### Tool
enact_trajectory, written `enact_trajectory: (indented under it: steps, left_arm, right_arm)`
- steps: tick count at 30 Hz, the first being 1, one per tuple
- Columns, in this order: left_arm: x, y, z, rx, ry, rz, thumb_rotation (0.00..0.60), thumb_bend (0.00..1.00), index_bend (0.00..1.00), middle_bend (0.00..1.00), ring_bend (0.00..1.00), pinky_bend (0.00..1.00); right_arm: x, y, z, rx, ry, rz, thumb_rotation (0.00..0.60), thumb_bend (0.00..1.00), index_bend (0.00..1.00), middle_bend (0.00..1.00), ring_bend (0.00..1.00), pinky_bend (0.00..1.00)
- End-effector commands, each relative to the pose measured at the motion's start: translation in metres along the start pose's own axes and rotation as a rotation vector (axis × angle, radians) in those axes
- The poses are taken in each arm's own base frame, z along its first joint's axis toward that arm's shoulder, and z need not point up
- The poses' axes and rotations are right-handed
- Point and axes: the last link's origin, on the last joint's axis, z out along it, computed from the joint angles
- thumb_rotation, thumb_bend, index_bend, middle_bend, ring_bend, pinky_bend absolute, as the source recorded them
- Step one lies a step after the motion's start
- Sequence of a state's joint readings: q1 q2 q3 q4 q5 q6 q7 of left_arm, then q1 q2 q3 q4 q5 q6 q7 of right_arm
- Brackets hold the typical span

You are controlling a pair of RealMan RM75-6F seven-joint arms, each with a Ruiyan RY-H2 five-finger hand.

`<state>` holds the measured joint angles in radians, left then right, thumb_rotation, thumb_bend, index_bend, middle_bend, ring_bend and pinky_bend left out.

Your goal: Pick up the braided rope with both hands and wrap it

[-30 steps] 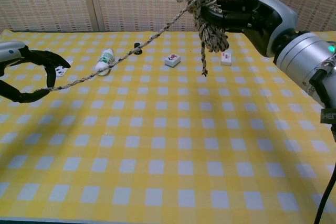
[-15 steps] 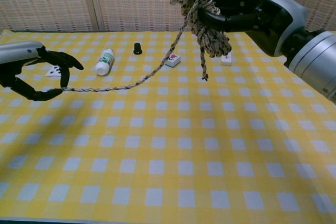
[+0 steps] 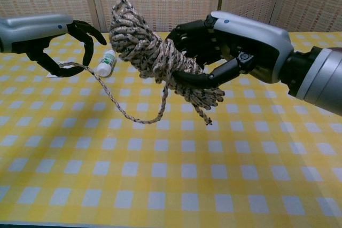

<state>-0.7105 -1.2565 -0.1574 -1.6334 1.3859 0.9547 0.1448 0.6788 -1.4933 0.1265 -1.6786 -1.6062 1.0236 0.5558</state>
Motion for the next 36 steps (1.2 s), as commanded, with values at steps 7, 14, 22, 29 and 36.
enact_trajectory:
  steps: [7,14,22,29,36]
  left_arm:
    - [0.018,0.03,0.021,-0.083,0.137,0.057,0.6,0.49,0.59,0.19,0.07,0.0]
    - [0.021,0.051,0.025,-0.132,0.192,0.078,0.6,0.49,0.59,0.19,0.06,0.0]
    - [0.023,0.073,0.023,-0.203,0.236,0.085,0.6,0.49,0.59,0.18,0.06,0.0]
    - [0.018,0.086,0.012,-0.249,0.249,0.085,0.6,0.49,0.59,0.18,0.05,0.0]
    - [0.009,0.09,-0.013,-0.273,0.277,0.071,0.6,0.49,0.59,0.17,0.04,0.0]
  right_arm:
    - [-0.026,-0.004,0.011,-0.121,-0.103,-0.007,0.6,0.51,0.8,0.68,0.74,0.61]
    - [-0.04,-0.001,0.023,-0.192,-0.105,0.049,0.6,0.51,0.83,0.69,0.76,0.63]
    - [-0.051,0.003,0.035,-0.261,-0.102,0.091,0.6,0.51,0.84,0.7,0.76,0.63]
    - [-0.051,0.008,0.048,-0.306,-0.013,0.175,0.6,0.51,0.84,0.7,0.77,0.64]
    - [-0.045,0.013,0.056,-0.323,0.15,0.323,0.6,0.51,0.85,0.71,0.77,0.64]
